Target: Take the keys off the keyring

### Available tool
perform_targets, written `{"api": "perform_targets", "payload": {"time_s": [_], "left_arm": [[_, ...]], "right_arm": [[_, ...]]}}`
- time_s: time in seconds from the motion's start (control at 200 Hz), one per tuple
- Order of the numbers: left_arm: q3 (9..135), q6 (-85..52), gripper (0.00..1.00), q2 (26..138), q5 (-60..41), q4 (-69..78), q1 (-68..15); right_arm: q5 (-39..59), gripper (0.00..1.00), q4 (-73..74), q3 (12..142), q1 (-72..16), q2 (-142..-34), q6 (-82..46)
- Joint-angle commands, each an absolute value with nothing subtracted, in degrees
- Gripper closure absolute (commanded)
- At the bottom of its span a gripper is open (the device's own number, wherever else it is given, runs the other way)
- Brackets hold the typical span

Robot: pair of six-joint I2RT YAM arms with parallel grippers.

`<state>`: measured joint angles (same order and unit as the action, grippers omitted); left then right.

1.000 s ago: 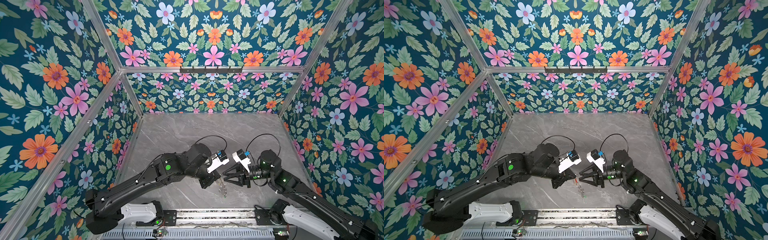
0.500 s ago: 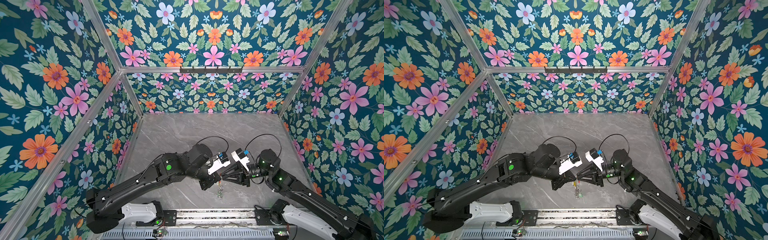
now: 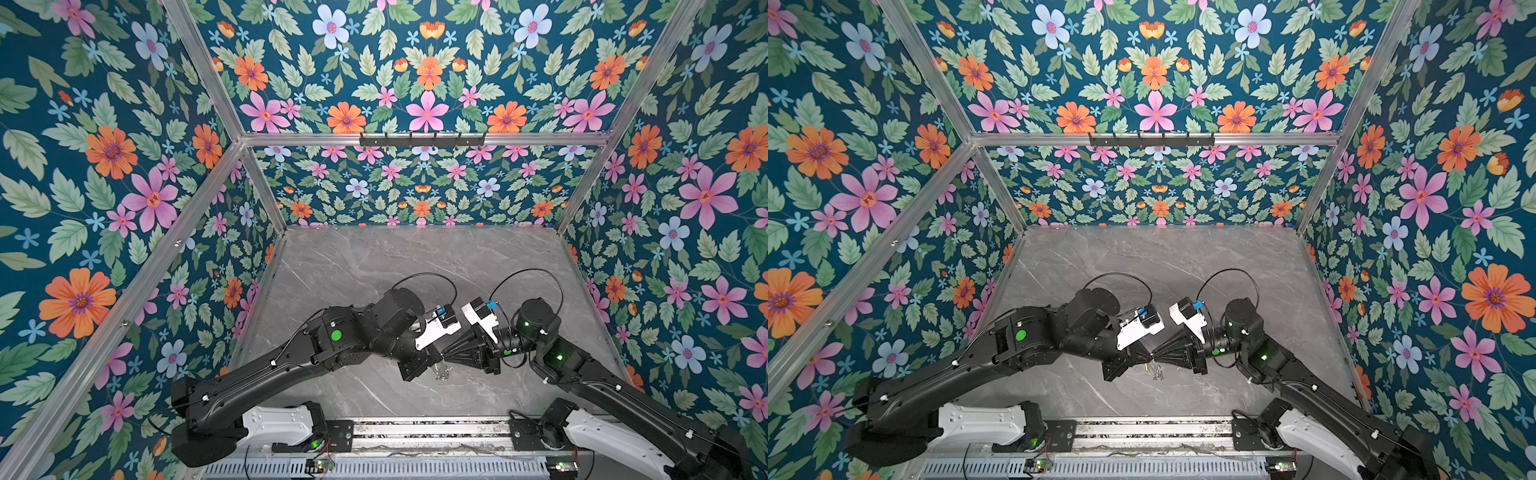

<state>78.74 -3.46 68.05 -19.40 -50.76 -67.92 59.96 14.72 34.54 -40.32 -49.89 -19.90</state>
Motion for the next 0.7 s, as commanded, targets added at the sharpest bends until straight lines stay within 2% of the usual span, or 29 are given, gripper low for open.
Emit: {"api": "perform_targets", "payload": {"time_s": [0.0,0.095,0.19,0.365,0.51,0.695], "left_arm": [[78.82,-2.90,1.00,67.91,-19.34,-48.87,-67.96],[78.88,-2.81,1.00,67.85,-19.37,-48.87,-67.93],[78.92,-2.81,1.00,67.80,-19.38,-48.87,-67.96],[77.79,-3.63,1.00,67.16,-18.63,-45.84,-67.98],[73.82,-5.03,0.86,64.40,-18.24,-40.90,-67.93],[69.42,-6.52,0.88,61.89,-18.57,-36.31,-67.85]], "right_arm": [[61.00,0.86,16.41,34.78,-40.45,-50.14,-20.08],[60.93,0.90,16.43,34.78,-40.60,-50.29,-20.06],[60.82,1.00,16.52,35.02,-40.62,-50.27,-20.05],[59.41,1.00,16.78,34.89,-40.78,-49.61,-19.86],[58.37,1.00,17.62,34.72,-40.78,-48.79,-20.47],[57.66,1.00,17.53,35.07,-40.73,-47.84,-21.01]]}}
